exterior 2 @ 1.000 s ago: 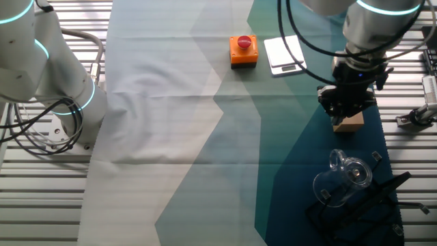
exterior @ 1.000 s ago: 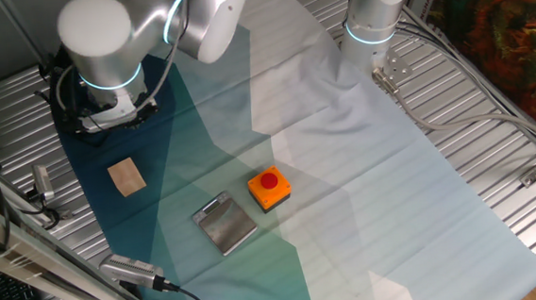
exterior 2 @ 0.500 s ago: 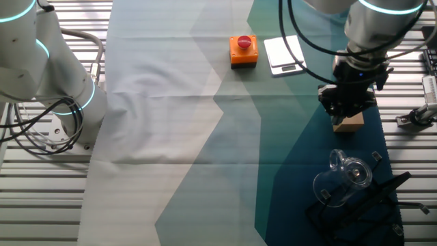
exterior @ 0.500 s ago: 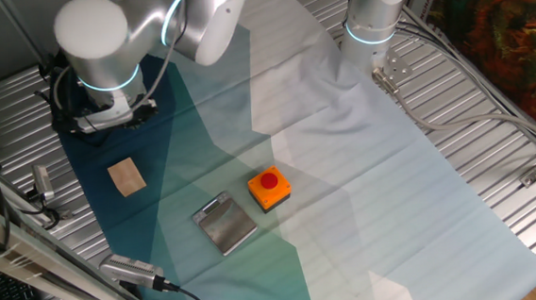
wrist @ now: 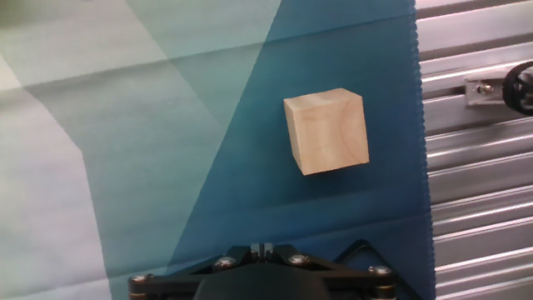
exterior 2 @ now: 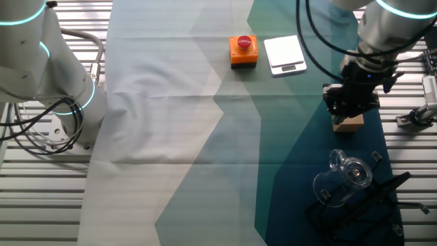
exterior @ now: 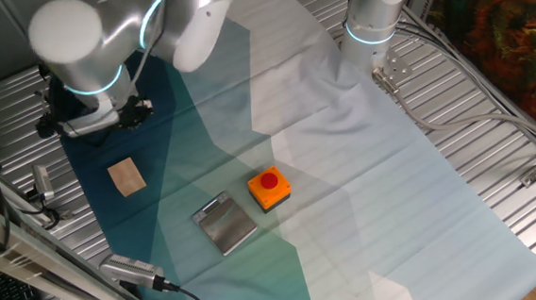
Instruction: Take the cup off the cup rack
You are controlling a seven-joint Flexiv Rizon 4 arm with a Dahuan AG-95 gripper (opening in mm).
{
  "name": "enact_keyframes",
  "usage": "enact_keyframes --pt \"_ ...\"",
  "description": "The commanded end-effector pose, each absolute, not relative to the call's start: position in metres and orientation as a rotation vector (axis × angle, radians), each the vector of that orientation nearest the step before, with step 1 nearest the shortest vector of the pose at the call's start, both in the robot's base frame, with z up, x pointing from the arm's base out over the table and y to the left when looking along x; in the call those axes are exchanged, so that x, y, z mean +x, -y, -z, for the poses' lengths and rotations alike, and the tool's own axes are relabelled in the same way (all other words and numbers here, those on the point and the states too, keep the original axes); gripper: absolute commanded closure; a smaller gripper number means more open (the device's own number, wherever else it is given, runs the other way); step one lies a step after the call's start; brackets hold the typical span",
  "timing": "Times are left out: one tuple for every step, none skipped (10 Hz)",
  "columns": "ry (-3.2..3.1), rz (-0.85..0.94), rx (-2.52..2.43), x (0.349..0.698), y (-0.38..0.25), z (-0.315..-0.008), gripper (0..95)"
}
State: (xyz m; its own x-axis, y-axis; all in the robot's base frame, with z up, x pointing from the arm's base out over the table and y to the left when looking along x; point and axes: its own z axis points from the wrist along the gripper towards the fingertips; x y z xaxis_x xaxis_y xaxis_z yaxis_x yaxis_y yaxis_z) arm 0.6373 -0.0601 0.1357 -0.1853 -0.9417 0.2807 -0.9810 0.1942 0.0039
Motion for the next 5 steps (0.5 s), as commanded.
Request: enact_keyframes --pt "2.292 -0.294 1.84 0.6359 0.0612 -0.1358 95.0" --pt "2.285 -0.292 1.849 0.6359 0.0612 -0.1358 95.0" --pt "2.27 -0.301 1.862 0.6362 0.0615 -0.1352 95.0" --pt "2.261 -0.306 1.875 0.6378 0.0627 -0.1328 95.0" --pt "2.25 -0.307 1.899 0.6402 0.0644 -0.1289 95.0"
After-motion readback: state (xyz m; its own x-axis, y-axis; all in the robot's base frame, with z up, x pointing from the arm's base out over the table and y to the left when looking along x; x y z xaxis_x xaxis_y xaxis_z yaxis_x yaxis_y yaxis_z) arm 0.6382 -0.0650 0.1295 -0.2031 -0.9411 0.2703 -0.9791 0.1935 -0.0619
